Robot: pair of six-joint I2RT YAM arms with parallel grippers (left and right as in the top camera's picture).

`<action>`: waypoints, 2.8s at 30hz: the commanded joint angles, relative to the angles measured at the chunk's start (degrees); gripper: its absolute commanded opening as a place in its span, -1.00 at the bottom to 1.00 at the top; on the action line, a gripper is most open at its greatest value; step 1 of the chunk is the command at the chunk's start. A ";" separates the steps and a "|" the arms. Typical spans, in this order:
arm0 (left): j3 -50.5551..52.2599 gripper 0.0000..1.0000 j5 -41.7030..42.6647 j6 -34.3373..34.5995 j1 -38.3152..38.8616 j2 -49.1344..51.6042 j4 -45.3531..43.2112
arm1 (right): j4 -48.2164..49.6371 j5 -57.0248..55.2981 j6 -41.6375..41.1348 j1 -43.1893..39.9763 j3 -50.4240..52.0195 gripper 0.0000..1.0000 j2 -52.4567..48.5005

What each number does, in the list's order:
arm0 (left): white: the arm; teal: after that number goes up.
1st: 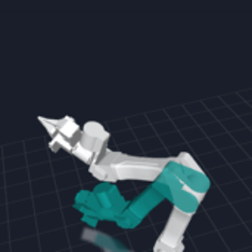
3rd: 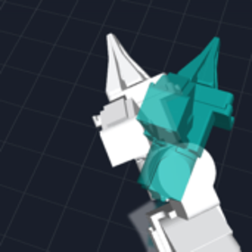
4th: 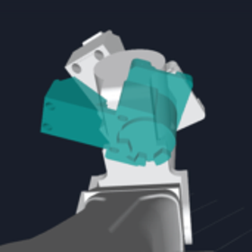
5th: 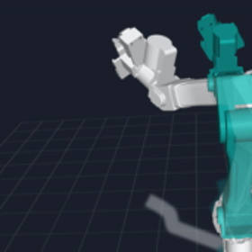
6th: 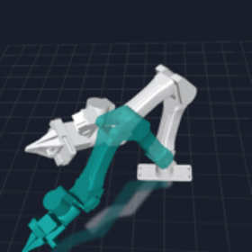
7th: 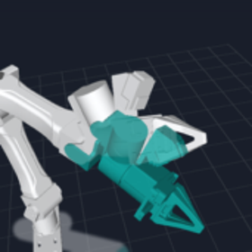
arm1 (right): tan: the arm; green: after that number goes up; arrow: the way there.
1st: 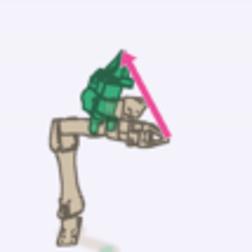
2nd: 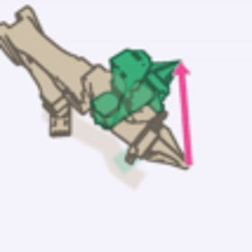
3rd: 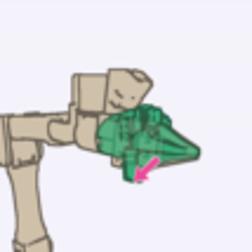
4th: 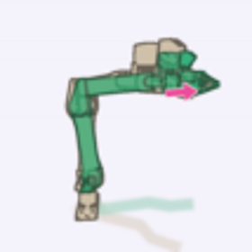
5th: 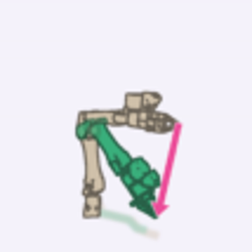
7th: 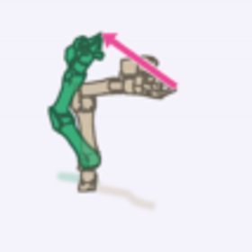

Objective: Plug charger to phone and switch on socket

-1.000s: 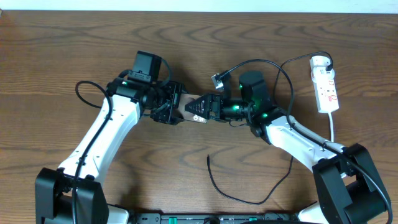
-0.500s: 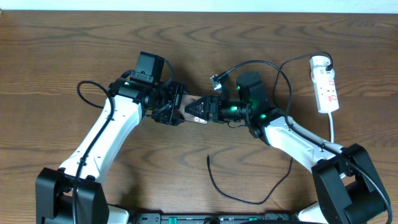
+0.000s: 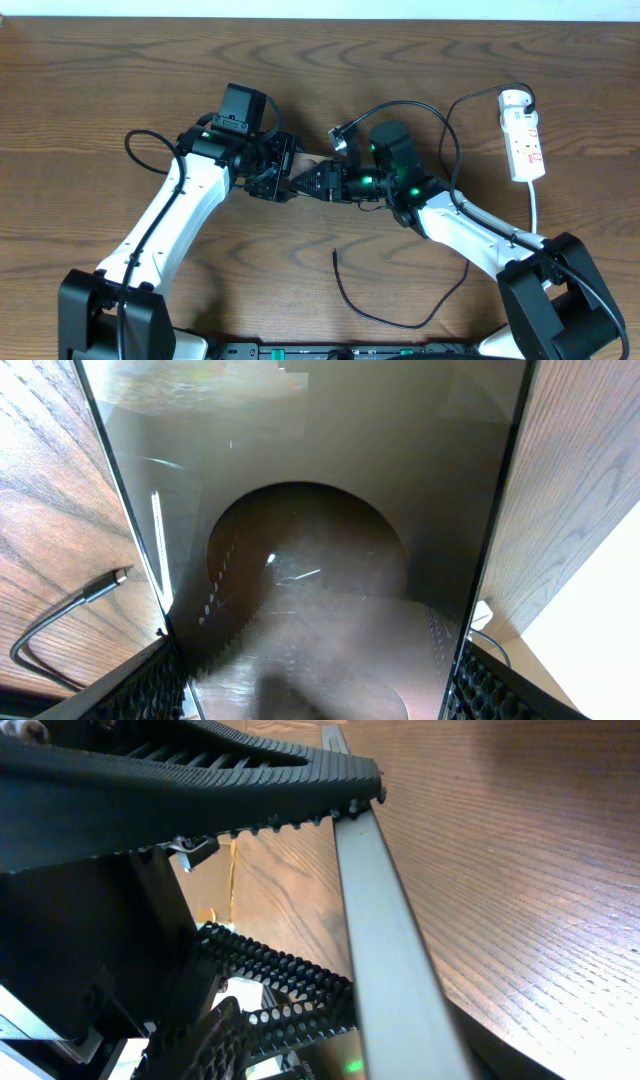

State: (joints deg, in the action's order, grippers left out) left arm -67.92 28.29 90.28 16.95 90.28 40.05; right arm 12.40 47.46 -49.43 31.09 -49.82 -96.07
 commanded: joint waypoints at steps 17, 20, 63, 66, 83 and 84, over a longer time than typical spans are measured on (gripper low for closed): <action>0.00 -0.86 0.57 0.90 0.96 -0.04 0.46 | -1.46 -1.49 0.22 0.50 -0.74 -0.23 -0.07; 0.00 -0.85 0.55 0.90 1.64 -0.04 0.44 | -2.19 -2.62 0.22 0.50 -0.74 -0.25 -0.07; 0.00 0.66 5.73 -2.78 -0.83 -0.04 -1.14 | -2.62 -3.21 0.87 -2.10 -0.74 -0.98 -0.07; 0.00 0.80 10.16 -7.45 -2.97 -0.07 -3.56 | -2.62 -3.19 0.83 -5.16 -0.74 -0.98 -0.07; 0.00 0.82 23.69 -25.59 -8.59 -0.04 -43.12 | 25.70 -3.98 -44.68 -21.46 -0.74 -0.98 -0.07; 0.00 0.82 23.65 -25.57 -8.59 -0.04 -46.16 | 30.01 -5.44 -48.87 -21.46 -0.74 -0.98 -0.07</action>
State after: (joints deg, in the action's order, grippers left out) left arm -67.42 50.35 67.24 8.67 90.30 -2.17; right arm 36.95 42.72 -80.90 9.67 -49.52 -96.90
